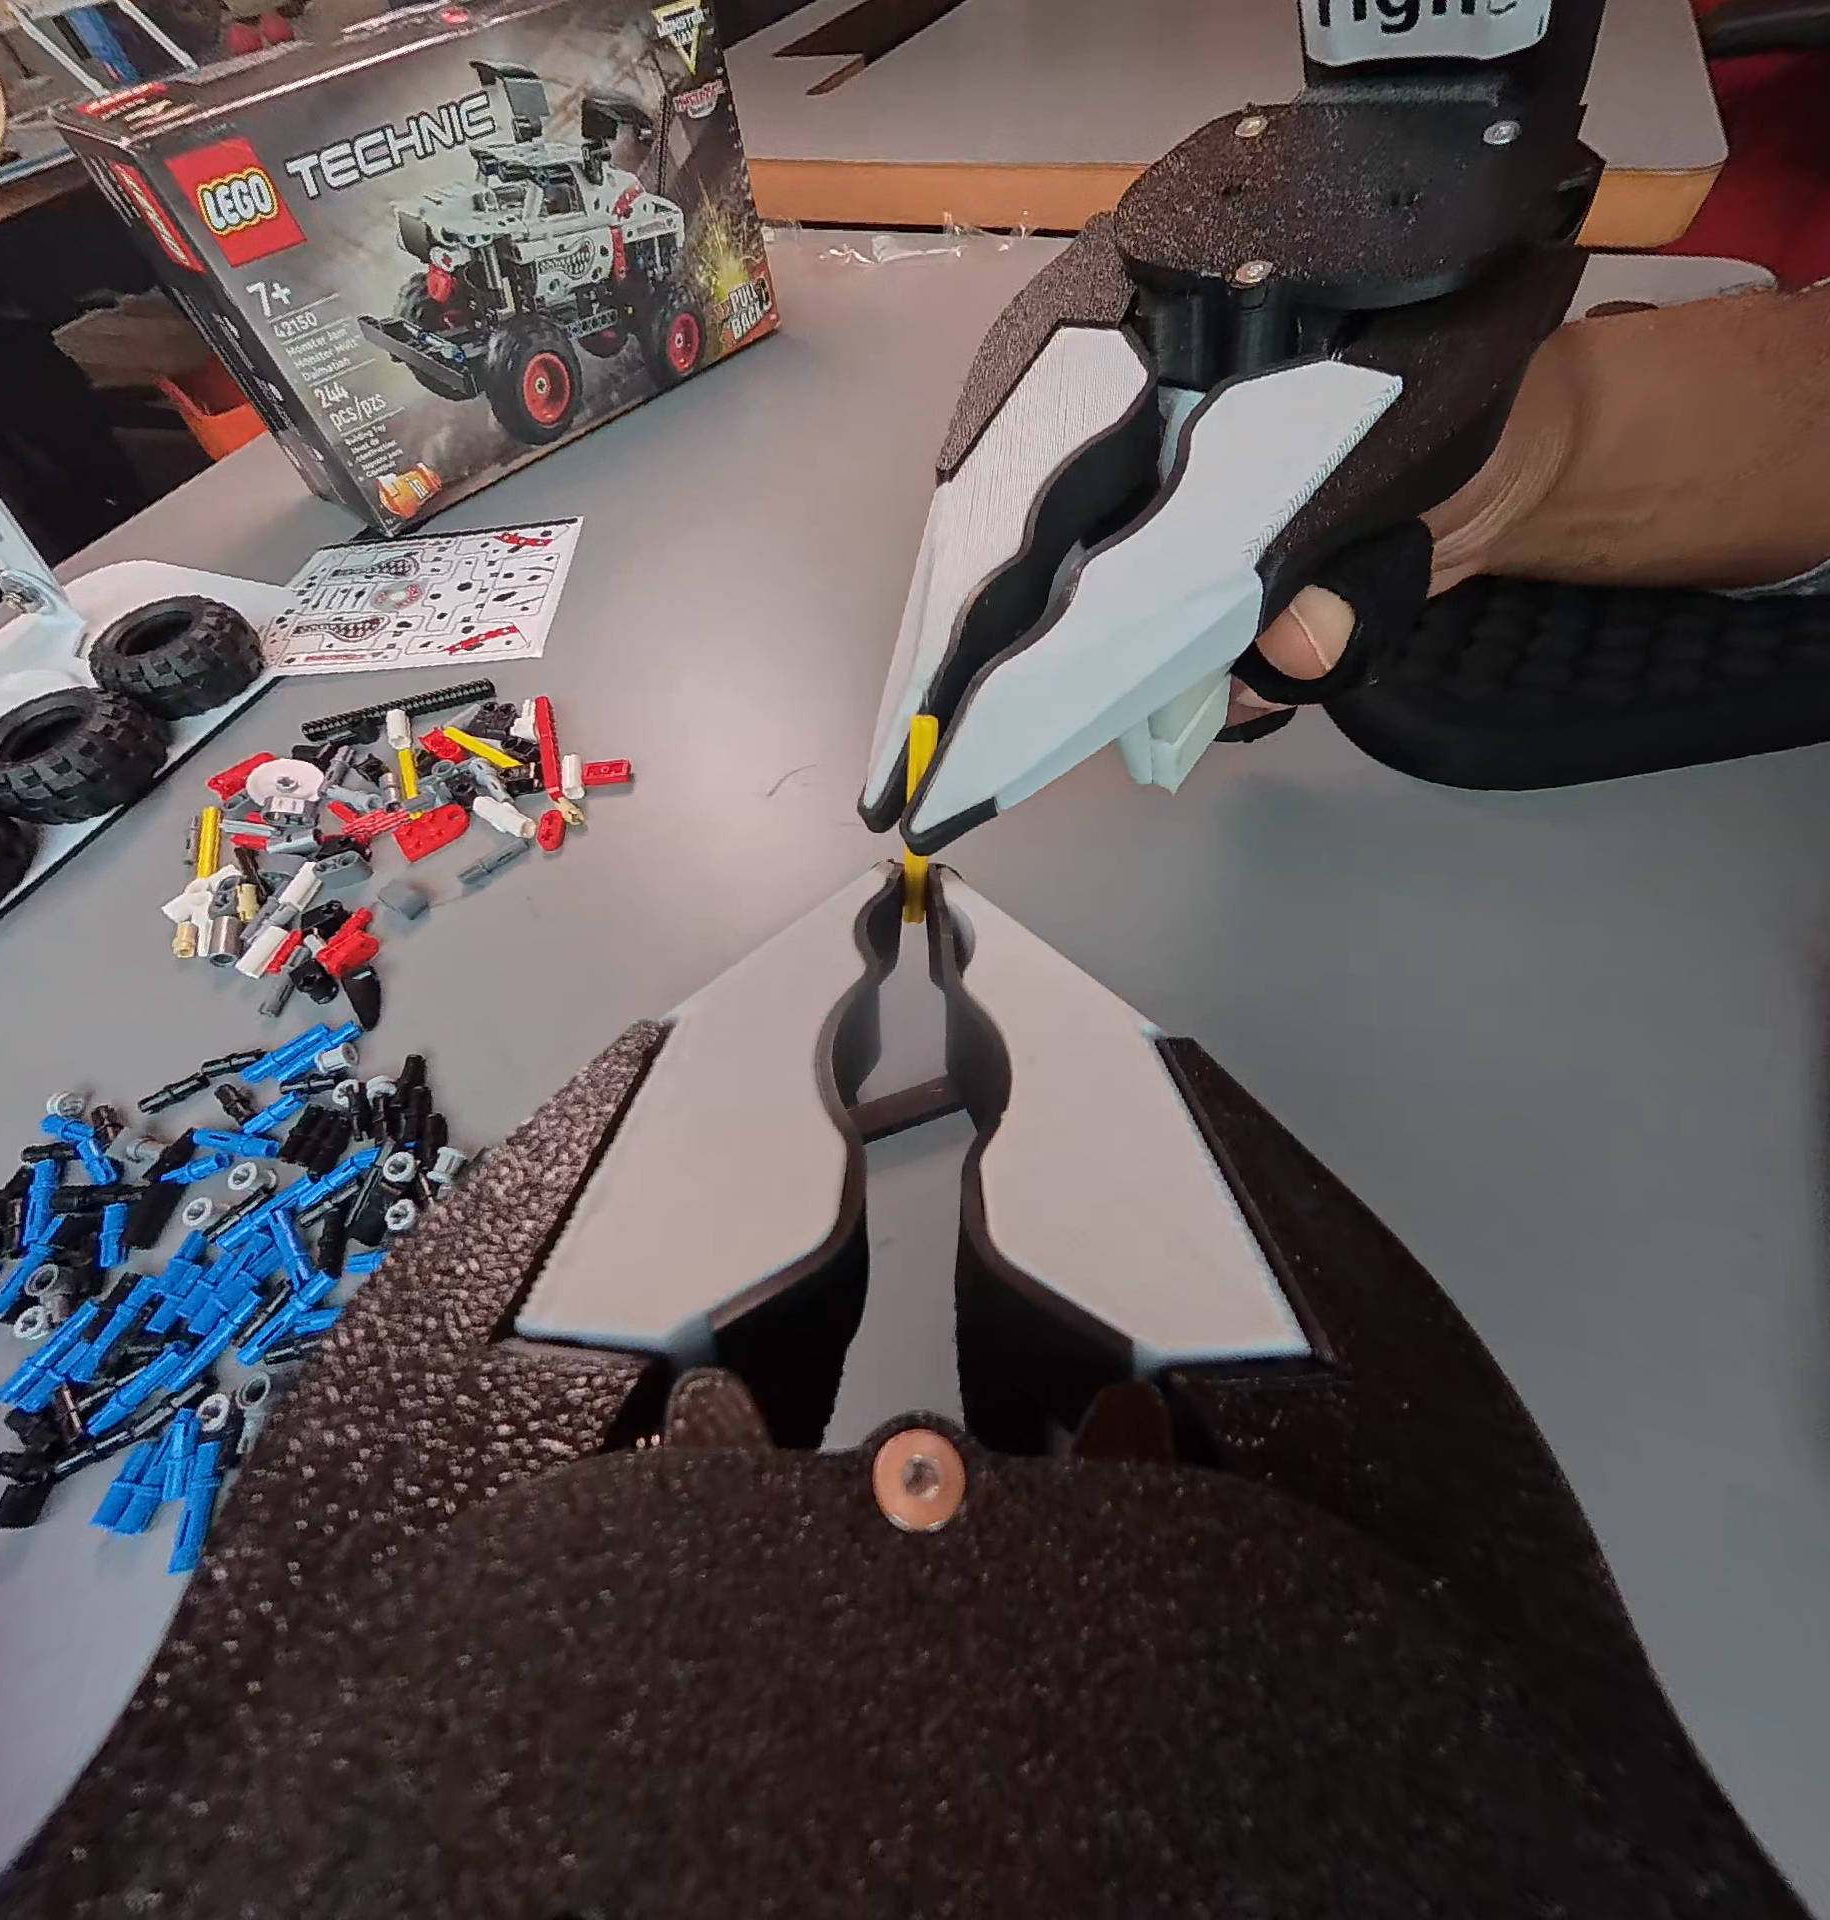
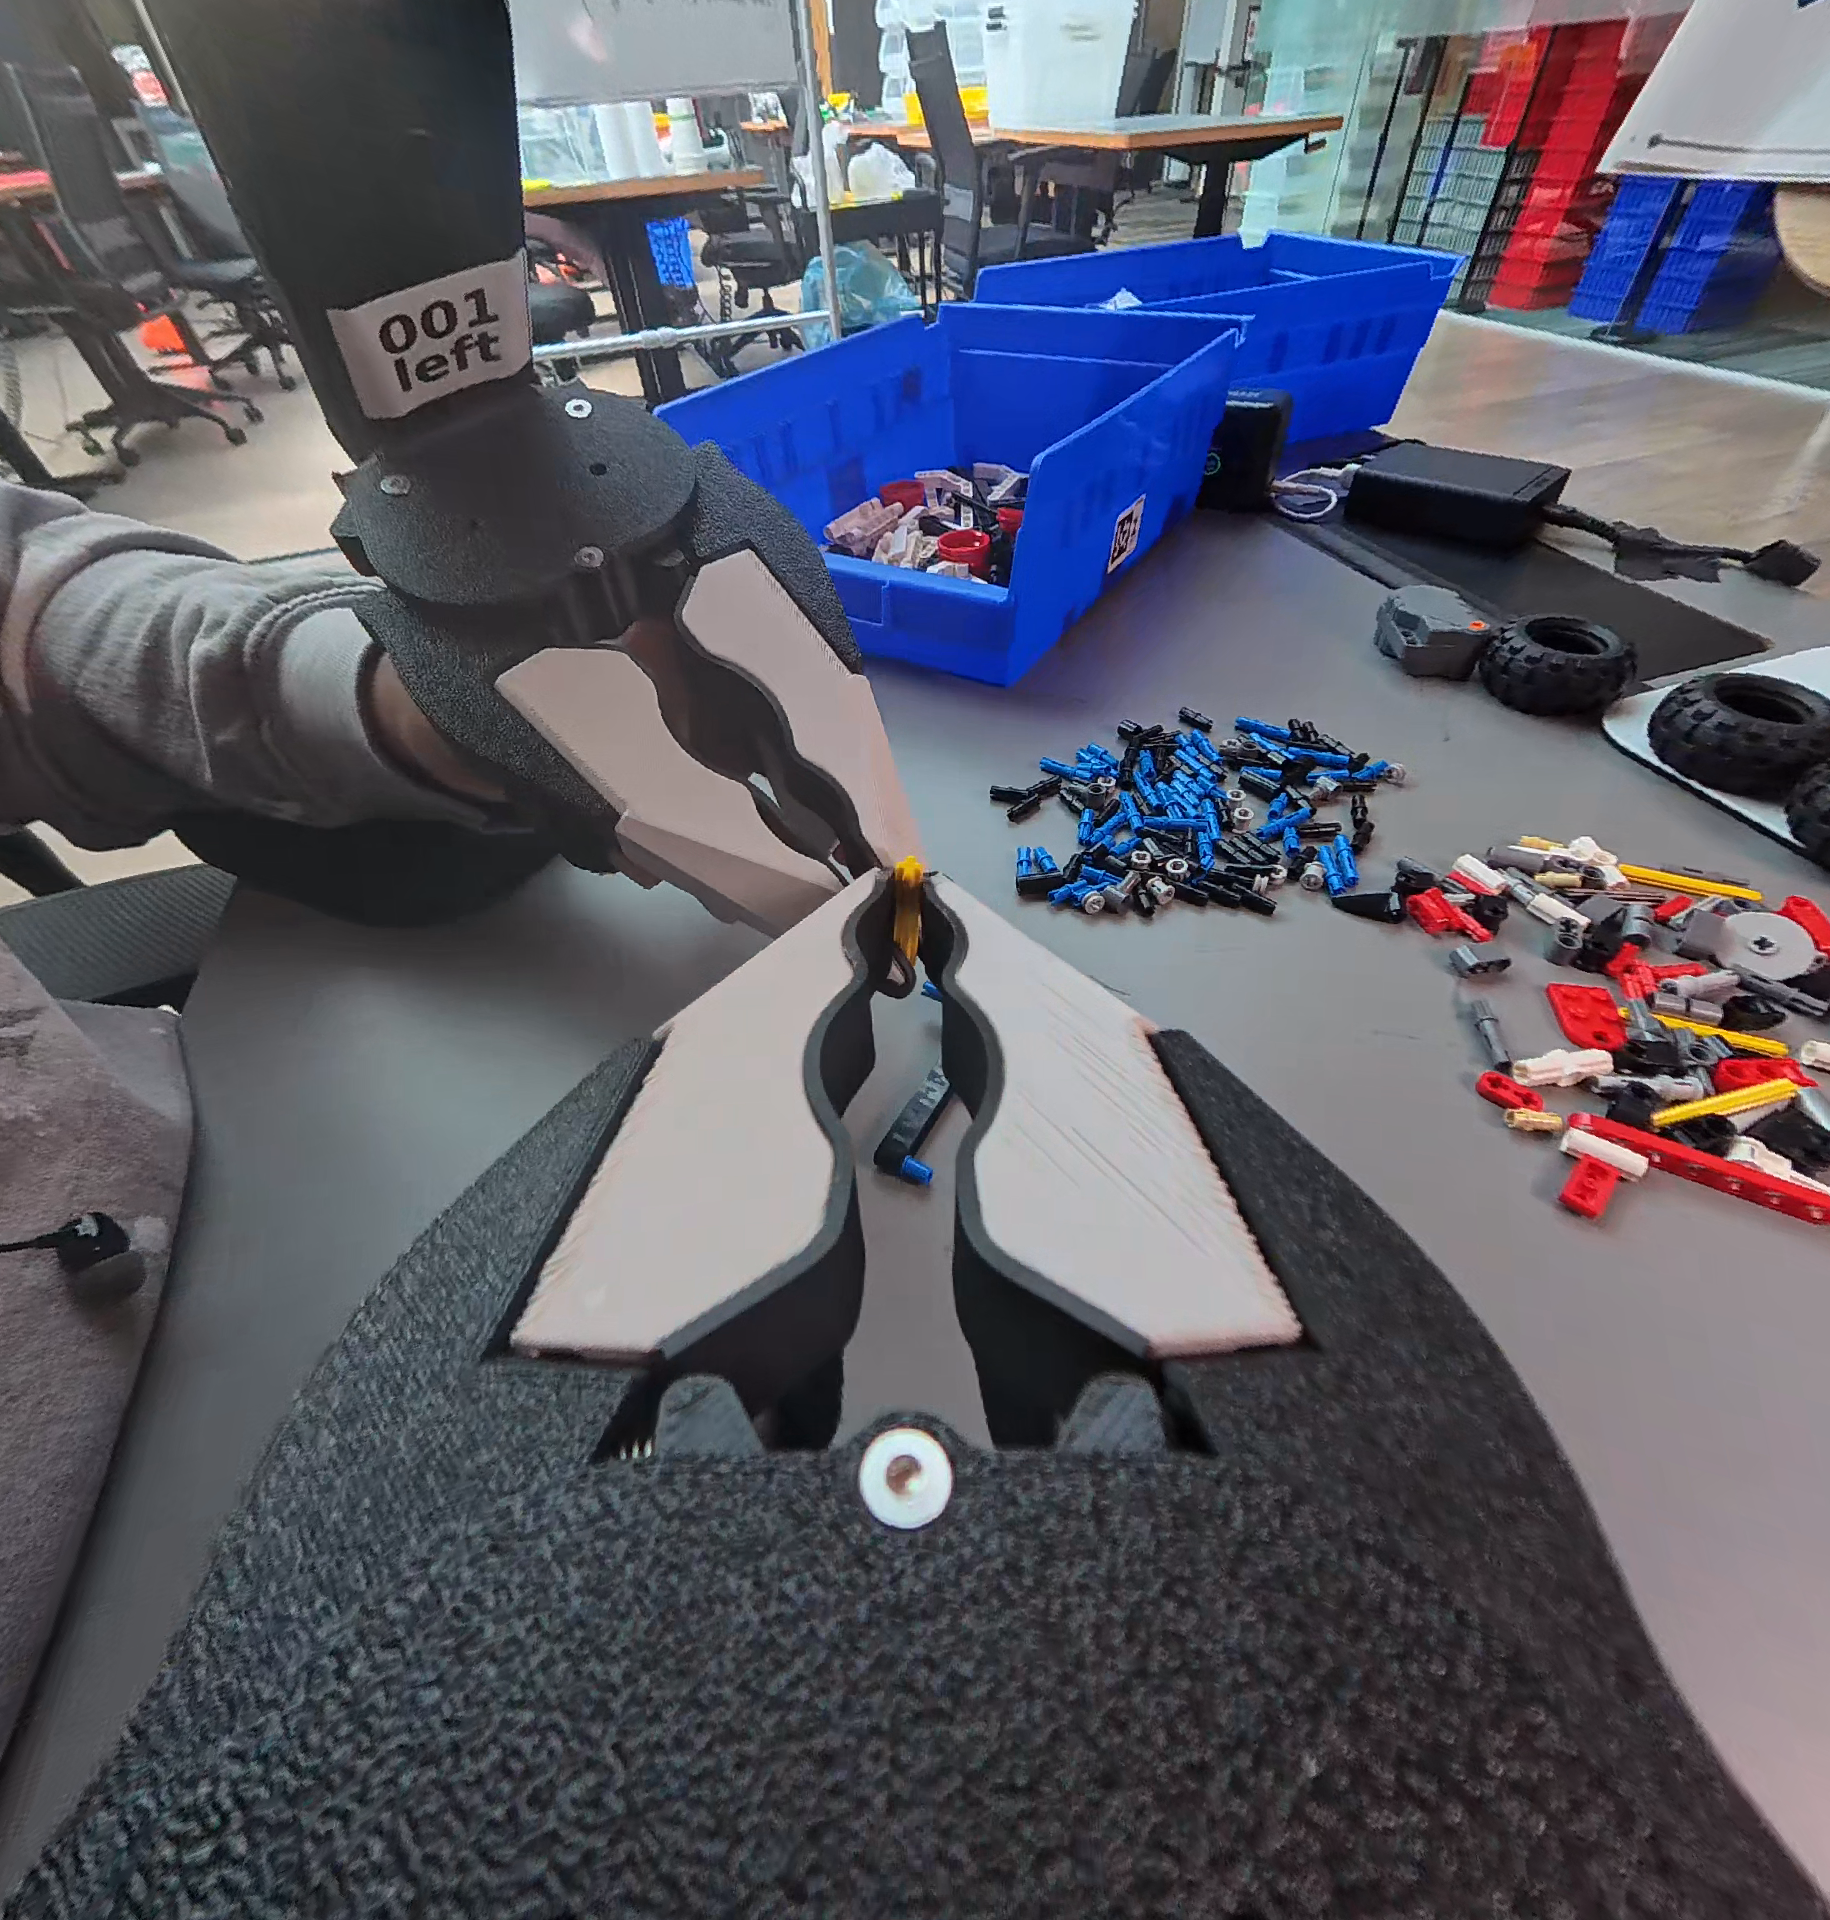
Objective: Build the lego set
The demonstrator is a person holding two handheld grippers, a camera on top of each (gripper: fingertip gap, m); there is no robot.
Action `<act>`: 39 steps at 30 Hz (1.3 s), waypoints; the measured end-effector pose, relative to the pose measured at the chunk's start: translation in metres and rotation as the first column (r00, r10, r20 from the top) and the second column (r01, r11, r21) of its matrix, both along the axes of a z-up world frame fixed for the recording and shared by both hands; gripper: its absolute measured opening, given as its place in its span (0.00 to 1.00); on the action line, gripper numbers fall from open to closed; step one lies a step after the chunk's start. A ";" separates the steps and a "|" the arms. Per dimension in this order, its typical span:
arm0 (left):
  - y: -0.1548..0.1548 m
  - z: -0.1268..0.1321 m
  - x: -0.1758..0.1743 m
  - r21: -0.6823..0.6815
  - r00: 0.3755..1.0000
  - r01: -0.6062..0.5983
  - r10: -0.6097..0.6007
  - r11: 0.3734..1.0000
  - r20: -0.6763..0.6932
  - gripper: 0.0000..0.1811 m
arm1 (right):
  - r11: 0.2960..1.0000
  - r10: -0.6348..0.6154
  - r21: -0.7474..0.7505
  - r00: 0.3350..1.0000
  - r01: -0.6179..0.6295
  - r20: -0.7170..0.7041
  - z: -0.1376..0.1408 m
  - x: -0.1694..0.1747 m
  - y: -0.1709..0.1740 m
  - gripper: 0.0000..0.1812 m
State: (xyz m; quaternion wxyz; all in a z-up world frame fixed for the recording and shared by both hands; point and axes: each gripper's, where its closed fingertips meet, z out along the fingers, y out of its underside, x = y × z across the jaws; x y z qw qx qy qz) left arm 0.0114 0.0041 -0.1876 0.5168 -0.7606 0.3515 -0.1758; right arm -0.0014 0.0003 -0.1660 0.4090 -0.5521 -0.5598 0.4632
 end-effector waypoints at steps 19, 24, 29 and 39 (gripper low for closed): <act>-0.045 0.021 0.022 -0.194 0.833 0.408 -0.276 0.892 0.480 0.06 | 0.919 0.336 -0.133 0.913 -0.371 -0.231 0.030 0.025 -0.036 0.02; -0.050 0.024 0.025 -0.185 0.814 0.441 -0.304 0.878 0.494 0.02 | 0.908 0.375 -0.114 0.903 -0.404 -0.212 0.026 0.024 -0.045 0.02; -0.049 0.019 0.025 -0.132 0.854 0.406 -0.324 0.904 0.408 0.02 | 0.924 0.350 -0.096 0.920 -0.370 -0.179 0.022 0.021 -0.044 0.02; -0.043 0.011 0.022 -0.159 0.877 0.384 -0.305 0.910 0.372 0.02 | 0.943 0.323 -0.055 0.941 -0.329 -0.102 0.014 0.021 -0.040 0.02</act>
